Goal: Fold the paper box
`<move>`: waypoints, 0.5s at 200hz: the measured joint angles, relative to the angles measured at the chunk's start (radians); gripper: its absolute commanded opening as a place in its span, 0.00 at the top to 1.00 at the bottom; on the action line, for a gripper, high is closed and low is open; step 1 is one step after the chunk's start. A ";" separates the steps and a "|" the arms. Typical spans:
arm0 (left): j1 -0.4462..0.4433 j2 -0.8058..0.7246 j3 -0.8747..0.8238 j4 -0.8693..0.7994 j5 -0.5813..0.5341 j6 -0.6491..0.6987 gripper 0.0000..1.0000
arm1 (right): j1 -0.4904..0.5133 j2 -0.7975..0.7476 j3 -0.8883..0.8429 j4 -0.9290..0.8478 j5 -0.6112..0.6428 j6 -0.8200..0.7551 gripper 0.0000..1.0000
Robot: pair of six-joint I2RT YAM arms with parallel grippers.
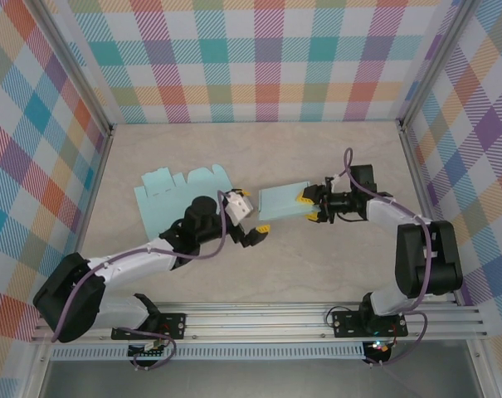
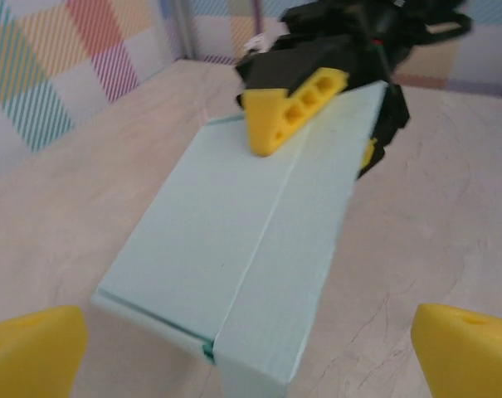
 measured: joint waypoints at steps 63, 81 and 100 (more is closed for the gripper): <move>-0.130 0.093 0.014 -0.032 -0.254 0.321 0.00 | 0.000 -0.033 0.001 -0.169 -0.066 -0.001 0.51; -0.156 0.143 0.039 -0.048 -0.304 0.369 0.00 | 0.000 -0.031 0.001 -0.195 -0.076 -0.008 0.50; -0.171 0.183 0.066 -0.051 -0.344 0.401 0.01 | 0.000 -0.027 0.000 -0.210 -0.083 -0.016 0.50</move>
